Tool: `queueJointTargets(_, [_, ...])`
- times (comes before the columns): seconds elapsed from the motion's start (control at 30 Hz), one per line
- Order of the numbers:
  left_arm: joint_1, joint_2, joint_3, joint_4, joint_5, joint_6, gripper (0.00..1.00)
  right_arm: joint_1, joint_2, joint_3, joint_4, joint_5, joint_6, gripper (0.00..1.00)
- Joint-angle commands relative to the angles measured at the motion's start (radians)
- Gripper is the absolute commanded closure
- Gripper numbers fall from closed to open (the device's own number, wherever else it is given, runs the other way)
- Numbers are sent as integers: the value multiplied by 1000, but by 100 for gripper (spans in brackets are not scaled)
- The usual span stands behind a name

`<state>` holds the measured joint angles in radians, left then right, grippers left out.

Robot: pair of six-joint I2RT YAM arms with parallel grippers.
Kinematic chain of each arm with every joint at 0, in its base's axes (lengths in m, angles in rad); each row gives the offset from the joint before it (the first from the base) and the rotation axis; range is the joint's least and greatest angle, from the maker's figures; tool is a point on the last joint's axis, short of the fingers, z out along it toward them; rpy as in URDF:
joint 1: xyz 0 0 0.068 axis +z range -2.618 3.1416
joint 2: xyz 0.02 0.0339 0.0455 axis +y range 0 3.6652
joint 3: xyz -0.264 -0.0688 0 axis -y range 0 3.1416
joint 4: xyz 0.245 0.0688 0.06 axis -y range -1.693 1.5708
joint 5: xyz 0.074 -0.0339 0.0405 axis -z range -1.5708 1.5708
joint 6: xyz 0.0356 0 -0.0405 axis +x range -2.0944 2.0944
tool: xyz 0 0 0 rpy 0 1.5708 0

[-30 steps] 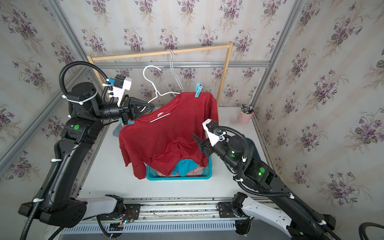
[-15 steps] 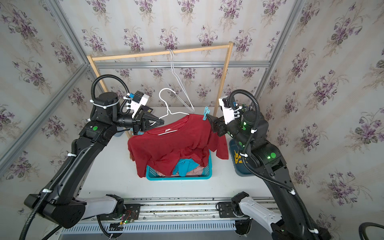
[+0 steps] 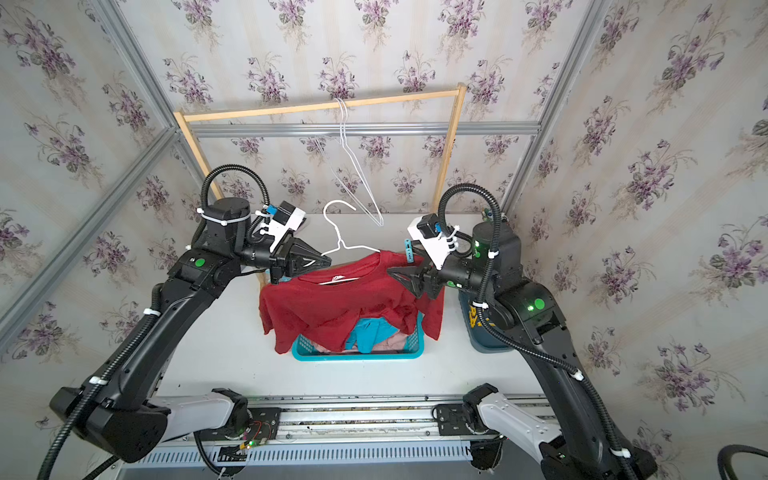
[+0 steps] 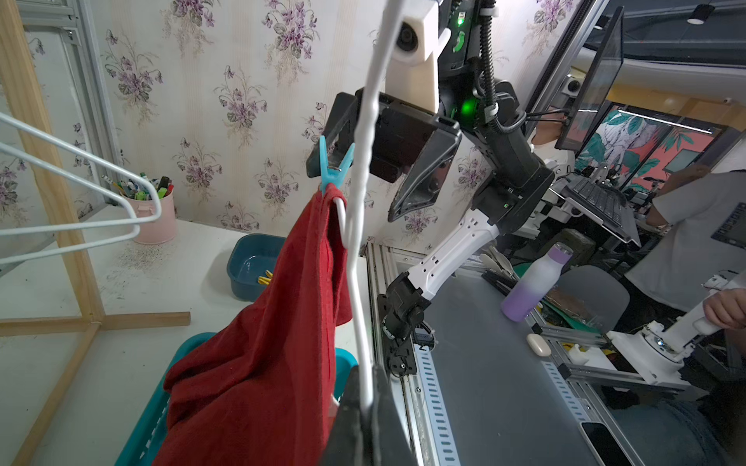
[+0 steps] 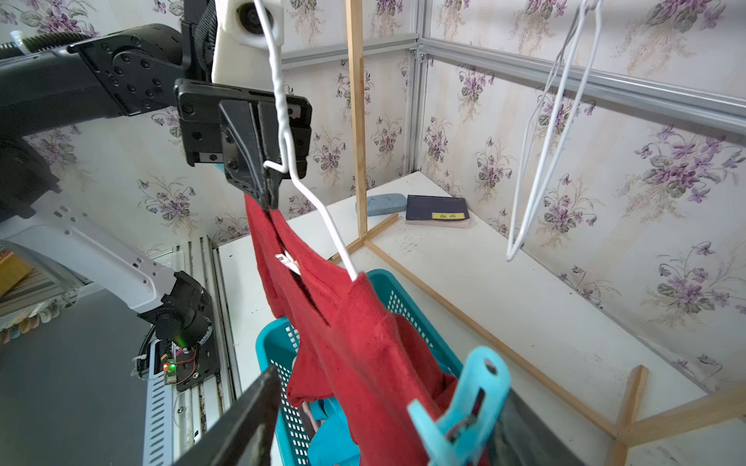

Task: Remove the clothespins securing t-shirts to the hanger
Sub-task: Remove the clothespin from the hanger.

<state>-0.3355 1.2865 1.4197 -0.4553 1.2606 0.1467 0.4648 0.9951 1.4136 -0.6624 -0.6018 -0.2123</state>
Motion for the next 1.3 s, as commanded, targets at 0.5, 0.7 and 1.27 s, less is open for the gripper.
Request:
queueJointTargets(0.5, [63, -6, -35, -271, 37, 417, 100, -185, 2, -105, 125, -450, -51, 23])
queueJointTargets(0.7, [95, -7, -34, -295, 61, 451, 100, -248, 11, -132, 183, -495, -53, 22])
queueJointTargets(1.27, [102, -25, -27, -302, 107, 415, 100, -248, -1, -357, 518, -523, -24, 26])
